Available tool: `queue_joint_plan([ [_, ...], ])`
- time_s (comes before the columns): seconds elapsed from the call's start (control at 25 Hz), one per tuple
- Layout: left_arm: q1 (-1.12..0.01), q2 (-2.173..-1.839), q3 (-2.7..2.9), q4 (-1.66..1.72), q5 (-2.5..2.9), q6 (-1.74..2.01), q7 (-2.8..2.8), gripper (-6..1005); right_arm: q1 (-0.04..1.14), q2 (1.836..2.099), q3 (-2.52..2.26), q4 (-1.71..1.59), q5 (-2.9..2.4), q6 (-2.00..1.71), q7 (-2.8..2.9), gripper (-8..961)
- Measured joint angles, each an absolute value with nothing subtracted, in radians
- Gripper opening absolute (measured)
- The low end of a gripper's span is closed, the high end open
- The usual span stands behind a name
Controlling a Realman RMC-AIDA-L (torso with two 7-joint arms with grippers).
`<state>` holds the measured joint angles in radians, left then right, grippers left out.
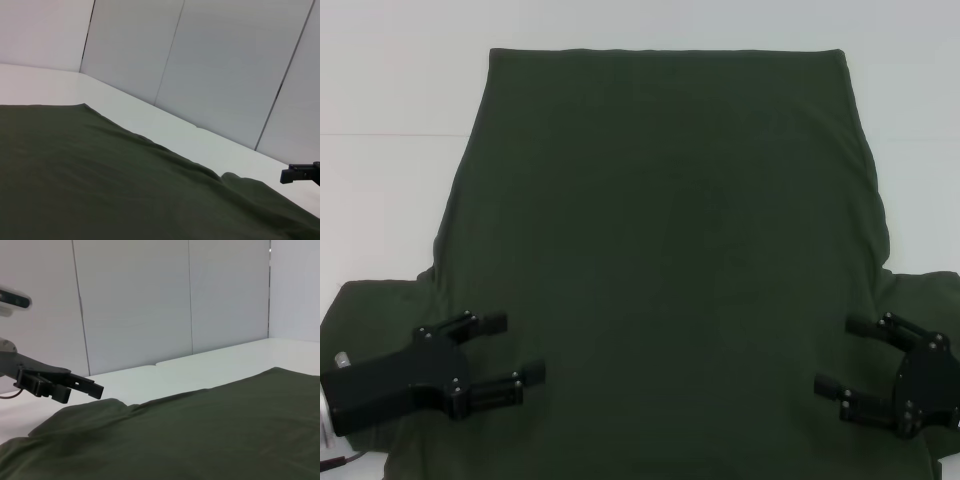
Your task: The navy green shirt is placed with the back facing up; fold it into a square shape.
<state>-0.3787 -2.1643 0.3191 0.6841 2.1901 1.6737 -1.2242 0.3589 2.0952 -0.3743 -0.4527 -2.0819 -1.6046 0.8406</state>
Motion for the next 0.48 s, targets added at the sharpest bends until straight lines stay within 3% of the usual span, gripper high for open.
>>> queue_joint_plan([
  [0.48,-0.381,-2.162,0.306,0.701,2.18,1.692,-1.333,932,0.359,2.095,-0.374,-0.453,-2.081,-1.606,0.841,913],
])
